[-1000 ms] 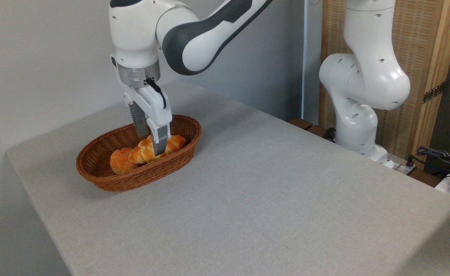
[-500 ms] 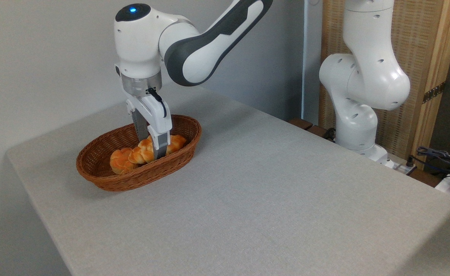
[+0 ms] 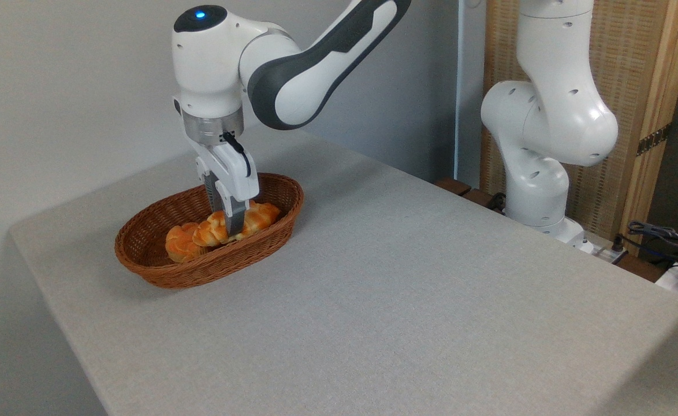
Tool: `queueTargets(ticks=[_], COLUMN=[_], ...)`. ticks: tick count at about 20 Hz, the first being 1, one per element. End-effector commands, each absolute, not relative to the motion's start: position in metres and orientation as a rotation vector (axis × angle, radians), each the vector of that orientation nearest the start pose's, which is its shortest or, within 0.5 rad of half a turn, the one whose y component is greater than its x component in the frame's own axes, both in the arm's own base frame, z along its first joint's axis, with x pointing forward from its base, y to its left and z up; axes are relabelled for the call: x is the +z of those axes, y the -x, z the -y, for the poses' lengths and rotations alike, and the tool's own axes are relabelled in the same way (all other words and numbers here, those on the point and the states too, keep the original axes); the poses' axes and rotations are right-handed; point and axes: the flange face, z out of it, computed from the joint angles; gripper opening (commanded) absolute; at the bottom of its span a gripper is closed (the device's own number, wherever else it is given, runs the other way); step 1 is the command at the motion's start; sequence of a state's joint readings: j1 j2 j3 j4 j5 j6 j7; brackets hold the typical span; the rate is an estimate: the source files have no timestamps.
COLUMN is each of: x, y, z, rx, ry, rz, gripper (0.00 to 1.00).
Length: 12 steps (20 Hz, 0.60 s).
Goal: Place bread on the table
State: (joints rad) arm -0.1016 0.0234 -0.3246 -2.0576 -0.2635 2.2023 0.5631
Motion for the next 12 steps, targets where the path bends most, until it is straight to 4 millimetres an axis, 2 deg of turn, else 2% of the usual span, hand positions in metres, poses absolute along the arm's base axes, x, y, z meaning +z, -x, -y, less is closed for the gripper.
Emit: queueTargets(ticks=[1, 3, 4, 6, 10, 12], x=[0.459, 0.478, 0.493, 0.511, 0.560, 0.567], y=[-0.517, -0.521, -0.526, -0.531, -0.552, -0.556], z=[0.238, 0.232, 0.225, 0.208, 0.171, 0.160], rx=[-0.301, -0.211, -0.158, -0.056, -0.156, -0.156], ry=[3.057, 3.053, 3.034, 3.006, 2.977, 2.832], rz=[-1.343, -1.369, -1.381, -1.382, -1.297, -1.393], gripper=[0.35, 0.38, 0.43, 0.45, 0.45, 0.47])
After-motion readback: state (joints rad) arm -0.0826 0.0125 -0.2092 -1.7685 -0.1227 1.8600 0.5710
